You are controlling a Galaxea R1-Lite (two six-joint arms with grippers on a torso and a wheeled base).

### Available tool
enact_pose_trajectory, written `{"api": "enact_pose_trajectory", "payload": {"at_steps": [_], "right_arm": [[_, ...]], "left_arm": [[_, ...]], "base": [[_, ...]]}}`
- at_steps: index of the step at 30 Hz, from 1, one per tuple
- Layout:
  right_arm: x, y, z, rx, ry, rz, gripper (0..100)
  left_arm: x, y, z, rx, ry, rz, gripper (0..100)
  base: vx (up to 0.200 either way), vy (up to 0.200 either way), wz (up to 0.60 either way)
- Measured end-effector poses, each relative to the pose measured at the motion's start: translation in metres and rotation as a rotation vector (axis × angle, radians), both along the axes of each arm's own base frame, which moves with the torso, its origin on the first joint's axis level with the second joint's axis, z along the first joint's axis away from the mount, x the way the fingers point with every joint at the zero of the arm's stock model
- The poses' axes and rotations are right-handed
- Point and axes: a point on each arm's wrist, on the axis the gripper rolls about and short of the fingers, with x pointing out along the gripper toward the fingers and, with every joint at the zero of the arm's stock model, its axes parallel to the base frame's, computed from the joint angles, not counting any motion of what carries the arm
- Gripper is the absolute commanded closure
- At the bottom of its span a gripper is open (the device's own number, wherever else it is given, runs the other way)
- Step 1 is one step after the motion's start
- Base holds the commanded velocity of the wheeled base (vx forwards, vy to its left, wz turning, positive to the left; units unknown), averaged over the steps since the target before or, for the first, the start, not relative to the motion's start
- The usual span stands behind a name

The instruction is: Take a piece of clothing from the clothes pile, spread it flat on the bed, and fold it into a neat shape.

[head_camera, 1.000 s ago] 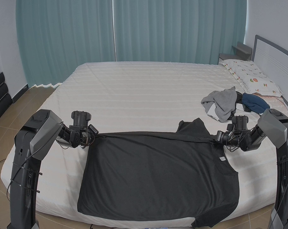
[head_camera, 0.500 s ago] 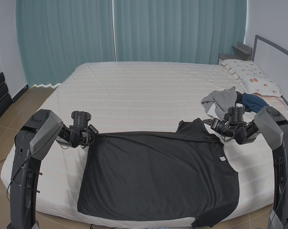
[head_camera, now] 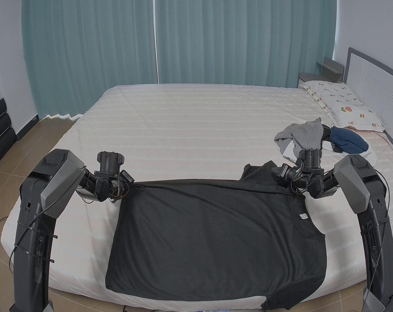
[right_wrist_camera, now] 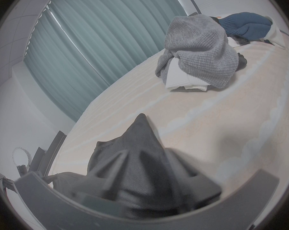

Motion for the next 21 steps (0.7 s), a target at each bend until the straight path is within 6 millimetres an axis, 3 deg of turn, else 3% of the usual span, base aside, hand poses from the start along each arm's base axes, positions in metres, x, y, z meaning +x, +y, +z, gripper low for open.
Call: {"api": "enact_pose_trajectory", "payload": {"at_steps": [8, 18, 21], "right_arm": [[0.008, 0.004, 0.007, 0.026, -0.040, -0.028, 100], [0.026, 0.004, 0.048, 0.077, -0.199, -0.131, 100], [0.028, 0.004, 0.051, 0.075, -0.206, -0.141, 100]], "left_arm": [[0.000, 0.000, 0.000, 0.000, 0.000, 0.000, 100], [0.001, -0.001, 0.001, -0.002, -0.011, 0.001, 100], [0.001, -0.001, 0.002, -0.002, -0.015, 0.001, 100]], "base": [[0.000, 0.000, 0.00], [0.000, 0.000, 0.00], [0.000, 0.000, 0.00]]}}
